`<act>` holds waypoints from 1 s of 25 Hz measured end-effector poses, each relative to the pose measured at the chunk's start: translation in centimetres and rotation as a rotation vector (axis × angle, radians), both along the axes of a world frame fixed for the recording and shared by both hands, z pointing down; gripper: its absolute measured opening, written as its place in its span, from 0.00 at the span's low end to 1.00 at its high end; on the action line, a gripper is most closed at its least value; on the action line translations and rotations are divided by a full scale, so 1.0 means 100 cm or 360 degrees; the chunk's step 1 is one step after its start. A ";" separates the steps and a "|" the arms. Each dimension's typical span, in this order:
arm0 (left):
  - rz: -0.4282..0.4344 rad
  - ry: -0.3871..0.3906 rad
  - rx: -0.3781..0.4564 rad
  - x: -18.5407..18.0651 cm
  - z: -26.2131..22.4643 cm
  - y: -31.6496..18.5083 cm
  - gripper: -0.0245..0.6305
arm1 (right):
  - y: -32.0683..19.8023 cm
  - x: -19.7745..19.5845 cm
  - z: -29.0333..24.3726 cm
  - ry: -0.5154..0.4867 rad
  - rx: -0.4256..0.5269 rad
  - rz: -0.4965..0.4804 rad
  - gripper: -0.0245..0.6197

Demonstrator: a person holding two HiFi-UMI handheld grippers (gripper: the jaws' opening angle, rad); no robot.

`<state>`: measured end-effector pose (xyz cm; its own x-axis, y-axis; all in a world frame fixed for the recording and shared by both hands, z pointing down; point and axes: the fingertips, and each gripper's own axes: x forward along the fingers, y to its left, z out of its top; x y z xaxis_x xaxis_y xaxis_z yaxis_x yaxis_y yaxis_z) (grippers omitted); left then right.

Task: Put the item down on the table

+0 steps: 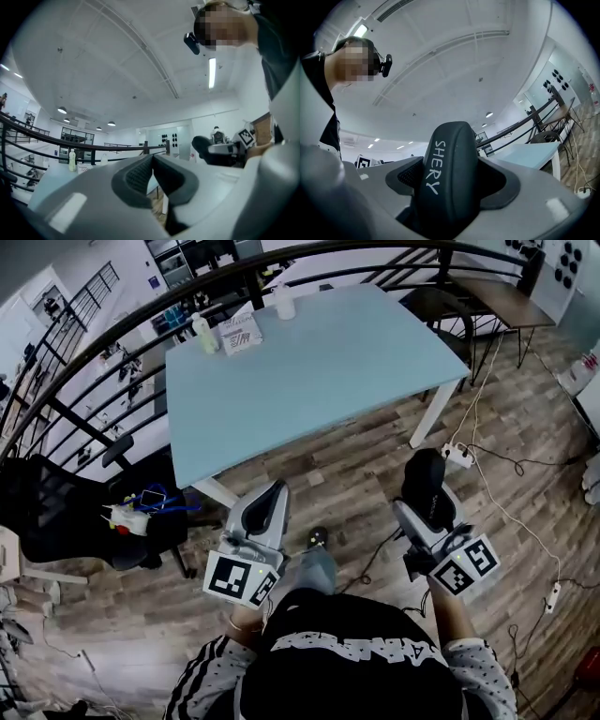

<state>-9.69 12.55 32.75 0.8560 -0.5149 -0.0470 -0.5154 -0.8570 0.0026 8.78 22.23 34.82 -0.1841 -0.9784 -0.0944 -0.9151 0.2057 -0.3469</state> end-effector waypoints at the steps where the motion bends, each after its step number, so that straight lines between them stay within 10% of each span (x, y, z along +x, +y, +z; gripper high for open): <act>1: -0.0016 -0.0002 -0.0009 -0.002 0.003 -0.007 0.04 | -0.008 -0.001 0.002 -0.0001 -0.0004 -0.0013 0.60; 25: 0.0175 0.0056 -0.0147 0.067 0.015 -0.184 0.04 | -0.173 0.043 -0.015 0.0089 -0.0069 0.0130 0.60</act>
<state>-2.96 -5.82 34.24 0.9060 -0.4217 -0.0347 -0.4167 -0.9035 0.1004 13.11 4.90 33.31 -0.1073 -0.9933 -0.0432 -0.9464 0.1153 -0.3016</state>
